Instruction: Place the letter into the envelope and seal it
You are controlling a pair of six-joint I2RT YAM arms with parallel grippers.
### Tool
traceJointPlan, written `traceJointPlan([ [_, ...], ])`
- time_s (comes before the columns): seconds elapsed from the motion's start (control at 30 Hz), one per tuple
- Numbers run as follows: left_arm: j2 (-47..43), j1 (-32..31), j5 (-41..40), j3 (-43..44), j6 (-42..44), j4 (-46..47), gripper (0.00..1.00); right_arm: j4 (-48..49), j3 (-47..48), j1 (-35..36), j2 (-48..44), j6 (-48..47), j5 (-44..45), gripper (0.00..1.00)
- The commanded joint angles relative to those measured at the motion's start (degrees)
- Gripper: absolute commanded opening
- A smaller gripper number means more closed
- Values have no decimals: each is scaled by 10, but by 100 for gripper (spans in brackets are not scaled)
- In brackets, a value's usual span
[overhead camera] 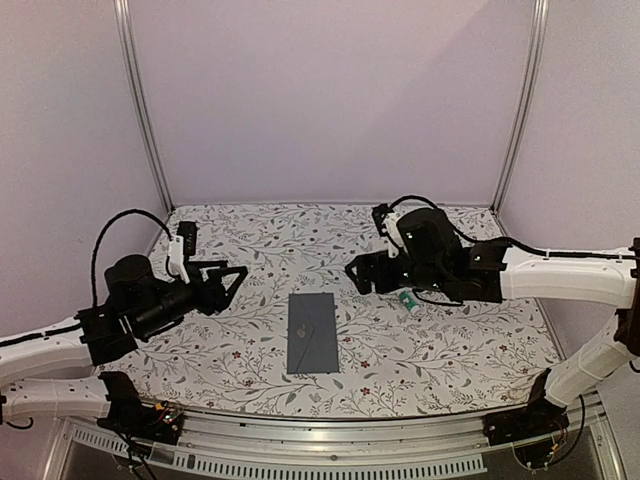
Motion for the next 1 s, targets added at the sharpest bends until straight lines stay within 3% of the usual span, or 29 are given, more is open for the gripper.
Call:
traceJointPlan([
  [0.0,-71,-5,-21,-19,-17,-53,75,-16,-51,-40,-85,-22,41,98],
  [0.17,-135,-6,-48,-26,-27,-84,94,-12,-115,-102,-176,-25,42,99],
  [0.27,-161,-7,-77,-27,-33,-108,98,-2,-155,-139,-233,-29,53,99],
  [0.5,-229,-6,-190,-34,-58,-175,100,51,-252,-224,-336,-40,41,99],
  [0.63,-270,-6,-231,-43,-68,-193,100,68,-296,-229,-386,-46,70,99],
  [0.97,-290,-7,-251,-47,-70,-206,100,68,-320,-234,-416,-54,76,99],
])
